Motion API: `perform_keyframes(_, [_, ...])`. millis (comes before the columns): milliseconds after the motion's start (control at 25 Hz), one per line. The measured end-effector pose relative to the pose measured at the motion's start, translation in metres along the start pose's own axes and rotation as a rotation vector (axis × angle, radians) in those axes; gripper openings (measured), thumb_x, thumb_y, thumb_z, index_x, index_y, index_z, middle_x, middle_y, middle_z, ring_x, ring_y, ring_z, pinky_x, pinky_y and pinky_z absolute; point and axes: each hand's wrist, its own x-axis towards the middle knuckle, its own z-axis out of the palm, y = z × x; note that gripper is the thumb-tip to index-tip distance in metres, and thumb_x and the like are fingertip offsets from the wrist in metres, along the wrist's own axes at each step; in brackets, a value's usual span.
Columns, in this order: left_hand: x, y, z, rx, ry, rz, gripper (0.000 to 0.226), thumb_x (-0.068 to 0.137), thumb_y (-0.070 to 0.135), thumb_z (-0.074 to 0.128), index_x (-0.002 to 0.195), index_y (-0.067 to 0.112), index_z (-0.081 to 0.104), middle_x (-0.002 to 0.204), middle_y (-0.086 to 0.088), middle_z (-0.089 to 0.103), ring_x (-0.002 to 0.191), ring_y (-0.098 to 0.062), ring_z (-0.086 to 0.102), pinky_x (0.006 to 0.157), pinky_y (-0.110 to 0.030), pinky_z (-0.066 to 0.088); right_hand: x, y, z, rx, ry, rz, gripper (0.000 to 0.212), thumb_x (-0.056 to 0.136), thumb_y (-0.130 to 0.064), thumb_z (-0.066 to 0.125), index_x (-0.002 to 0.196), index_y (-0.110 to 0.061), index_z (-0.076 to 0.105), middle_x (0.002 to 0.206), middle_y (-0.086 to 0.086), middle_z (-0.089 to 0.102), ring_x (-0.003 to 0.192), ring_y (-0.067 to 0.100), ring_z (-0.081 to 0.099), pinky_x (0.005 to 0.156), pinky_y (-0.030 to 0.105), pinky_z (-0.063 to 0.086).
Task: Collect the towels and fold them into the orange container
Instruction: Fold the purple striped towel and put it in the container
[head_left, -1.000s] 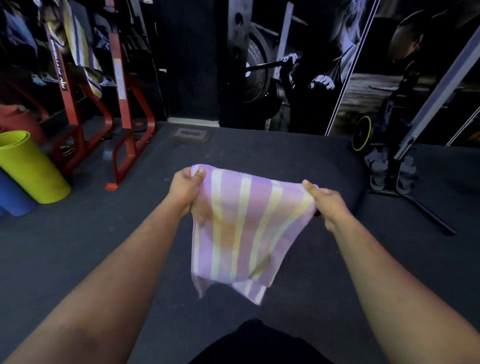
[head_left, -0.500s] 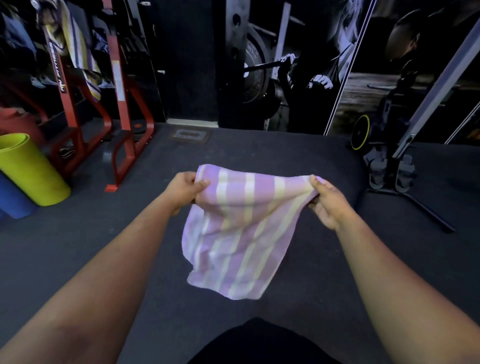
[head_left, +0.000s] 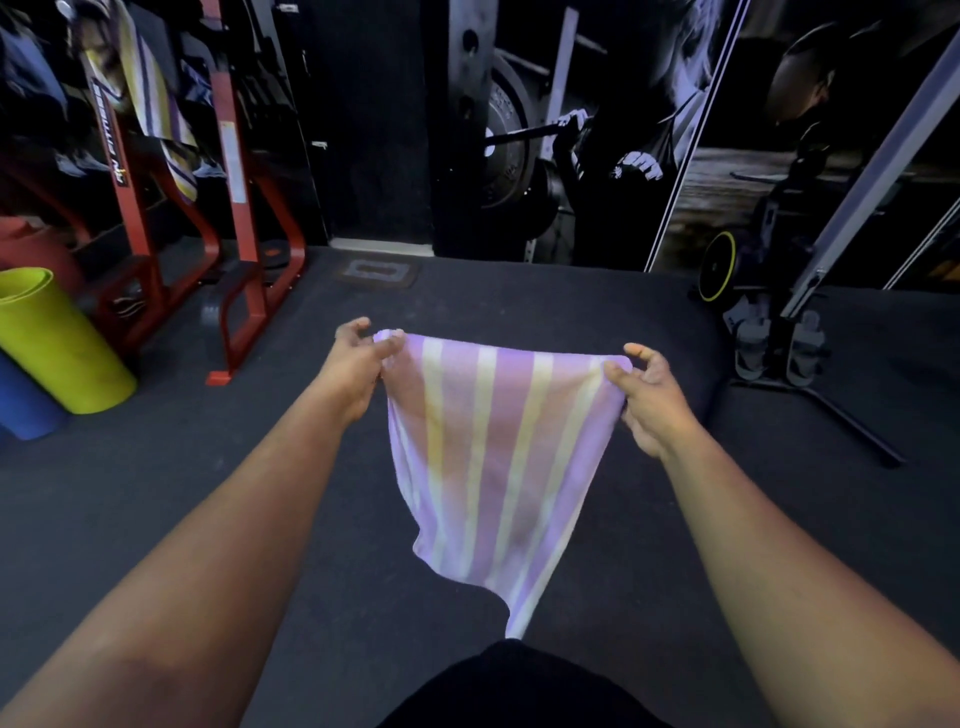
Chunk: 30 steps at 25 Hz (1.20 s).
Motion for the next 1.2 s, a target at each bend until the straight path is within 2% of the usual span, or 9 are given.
perform_keyframes(80, [-0.004,-0.006,-0.005,0.312,-0.037,0.088,0.059,0.089,0.003,0.075,0.141,0.012,0.048,0.119,-0.009,0.065,0.1,-0.019,0.065,0.084,-0.03,0.053,-0.002,0.003,-0.005,-0.25,-0.086,-0.036,0.048,0.092,0.0,0.069,0.132,-0.017,0.049,0.113,0.009,0.069,0.098,0.021,0.067,0.082,0.035,0.055])
perform_keyframes(200, [-0.002,-0.009,-0.01,0.765,0.081,0.242,0.043,0.086,0.014,0.08,0.127,0.01,0.067,0.116,-0.008,0.071,0.1,-0.019,0.064,0.083,-0.026,0.046,0.004,0.011,-0.008,-0.532,0.009,-0.161,0.045,0.087,0.006,0.07,0.125,-0.017,0.061,0.115,0.004,0.069,0.1,0.018,0.067,0.083,0.028,0.055])
perform_keyframes(320, [0.004,-0.008,-0.009,0.802,0.194,0.169,0.036,0.09,0.026,0.077,0.122,0.013,0.067,0.115,-0.007,0.069,0.104,-0.025,0.065,0.082,-0.029,0.046,0.006,0.014,-0.002,-0.394,0.023,-0.06,0.044,0.086,0.009,0.066,0.123,-0.014,0.065,0.114,0.006,0.07,0.095,0.015,0.066,0.079,0.028,0.055])
perform_keyframes(480, [0.001,-0.01,-0.001,0.361,-0.052,0.017,0.056,0.09,0.015,0.076,0.139,0.01,0.049,0.124,-0.008,0.062,0.102,-0.023,0.065,0.082,-0.036,0.054,0.001,0.014,-0.001,-0.14,-0.037,0.036,0.048,0.088,0.012,0.063,0.128,-0.015,0.064,0.111,0.006,0.071,0.096,0.016,0.068,0.086,0.037,0.058])
perform_keyframes(640, [0.001,-0.009,0.001,1.137,-0.119,0.323,0.031,0.082,0.019,0.072,0.109,0.006,0.071,0.107,-0.012,0.072,0.101,-0.032,0.068,0.084,-0.041,0.055,0.005,0.015,-0.006,-0.721,0.063,-0.138,0.038,0.079,0.0,0.066,0.107,-0.025,0.073,0.108,-0.004,0.072,0.096,0.016,0.068,0.083,0.034,0.057])
perform_keyframes(760, [0.001,-0.012,-0.001,1.243,-0.027,0.395,0.016,0.082,0.025,0.074,0.091,0.013,0.076,0.093,-0.011,0.071,0.091,-0.033,0.068,0.073,-0.04,0.054,0.001,0.008,-0.003,-1.014,0.156,-0.117,0.019,0.08,-0.019,0.061,0.09,-0.033,0.07,0.087,-0.011,0.068,0.08,0.018,0.065,0.068,0.031,0.054])
perform_keyframes(960, [0.016,-0.026,-0.017,1.052,0.076,0.41,0.02,0.089,0.034,0.077,0.09,0.015,0.074,0.101,-0.008,0.065,0.103,-0.028,0.061,0.085,-0.039,0.051,0.007,0.015,-0.016,-0.902,0.123,-0.248,0.005,0.083,-0.021,0.073,0.081,-0.023,0.069,0.094,-0.003,0.06,0.083,0.017,0.062,0.07,0.033,0.049])
perform_keyframes(1080, [0.006,-0.017,-0.008,0.525,0.073,0.268,0.023,0.099,0.03,0.065,0.091,0.008,0.067,0.086,-0.003,0.067,0.085,-0.022,0.062,0.075,-0.034,0.046,0.009,0.007,-0.015,-0.343,0.073,-0.314,0.011,0.088,-0.012,0.074,0.091,-0.019,0.066,0.096,-0.001,0.064,0.085,0.012,0.058,0.077,0.032,0.046])
perform_keyframes(1200, [-0.002,0.003,0.01,0.166,0.022,0.211,0.04,0.101,0.04,0.06,0.102,0.001,0.069,0.097,-0.01,0.074,0.092,-0.024,0.069,0.086,-0.043,0.056,0.001,0.002,-0.007,-0.002,-0.028,-0.298,0.028,0.088,-0.013,0.078,0.11,-0.022,0.063,0.107,-0.001,0.069,0.094,0.011,0.065,0.081,0.032,0.057])
